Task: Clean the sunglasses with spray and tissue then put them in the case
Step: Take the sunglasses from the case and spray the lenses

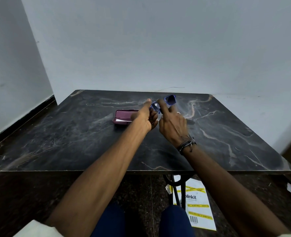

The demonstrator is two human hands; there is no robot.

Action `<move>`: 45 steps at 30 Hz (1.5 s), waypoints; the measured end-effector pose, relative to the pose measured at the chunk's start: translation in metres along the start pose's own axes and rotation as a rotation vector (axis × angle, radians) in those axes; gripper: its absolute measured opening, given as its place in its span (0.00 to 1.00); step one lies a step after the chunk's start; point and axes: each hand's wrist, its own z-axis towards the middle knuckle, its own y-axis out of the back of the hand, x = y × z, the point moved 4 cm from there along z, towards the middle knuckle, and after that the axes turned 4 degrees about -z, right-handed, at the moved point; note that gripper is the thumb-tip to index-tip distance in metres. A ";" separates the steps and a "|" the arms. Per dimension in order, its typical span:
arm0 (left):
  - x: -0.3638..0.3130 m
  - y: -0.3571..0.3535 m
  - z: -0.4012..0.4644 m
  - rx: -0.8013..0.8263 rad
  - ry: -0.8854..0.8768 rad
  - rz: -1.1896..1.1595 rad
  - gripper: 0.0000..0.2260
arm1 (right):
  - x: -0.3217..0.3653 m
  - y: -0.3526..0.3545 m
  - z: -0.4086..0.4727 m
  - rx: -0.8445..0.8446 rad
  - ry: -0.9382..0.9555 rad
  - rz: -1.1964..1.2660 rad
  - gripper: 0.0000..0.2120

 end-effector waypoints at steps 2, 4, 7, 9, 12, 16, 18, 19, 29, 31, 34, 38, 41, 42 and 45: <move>0.000 0.001 0.000 0.006 0.004 0.002 0.18 | 0.001 -0.003 -0.002 0.007 0.008 -0.014 0.26; -0.001 0.001 0.000 0.012 0.007 0.008 0.17 | -0.001 -0.004 -0.002 0.003 0.003 -0.013 0.26; -0.002 0.002 0.000 0.011 0.011 0.012 0.17 | -0.003 -0.005 0.000 -0.005 -0.012 -0.015 0.28; -0.002 0.002 0.000 0.009 0.010 0.011 0.17 | -0.003 -0.004 0.000 -0.012 -0.027 -0.016 0.28; -0.002 0.002 0.000 0.013 0.008 0.009 0.17 | -0.004 -0.003 0.001 -0.007 -0.034 -0.015 0.28; -0.002 0.002 -0.001 0.017 0.007 0.010 0.18 | -0.004 -0.005 0.000 0.006 -0.026 -0.013 0.28; -0.002 0.003 -0.001 0.018 0.008 0.008 0.18 | -0.005 -0.005 0.000 -0.010 -0.038 0.009 0.29; -0.003 0.003 -0.001 0.017 0.008 0.006 0.18 | -0.005 -0.004 0.000 -0.019 -0.044 0.022 0.29; -0.006 0.007 -0.001 0.023 0.031 0.022 0.17 | -0.023 0.009 0.007 -0.132 0.015 0.285 0.37; -0.007 0.008 -0.001 0.028 0.033 0.022 0.17 | -0.033 0.013 0.009 -0.174 -0.003 0.283 0.37; -0.007 0.009 -0.002 0.037 0.027 0.017 0.17 | -0.047 0.016 0.010 -0.209 -0.080 0.309 0.38; -0.007 0.006 -0.004 0.050 0.025 0.018 0.16 | -0.053 0.018 0.009 -0.195 -0.087 0.375 0.37; -0.006 0.005 -0.006 0.048 0.024 0.028 0.17 | -0.053 0.017 0.008 -0.155 -0.063 0.393 0.33; -0.006 0.005 -0.006 0.045 0.022 0.029 0.17 | -0.053 0.017 0.008 -0.145 -0.065 0.405 0.31; -0.005 0.004 -0.006 0.045 0.017 0.029 0.16 | -0.054 0.014 0.006 -0.143 -0.073 0.445 0.30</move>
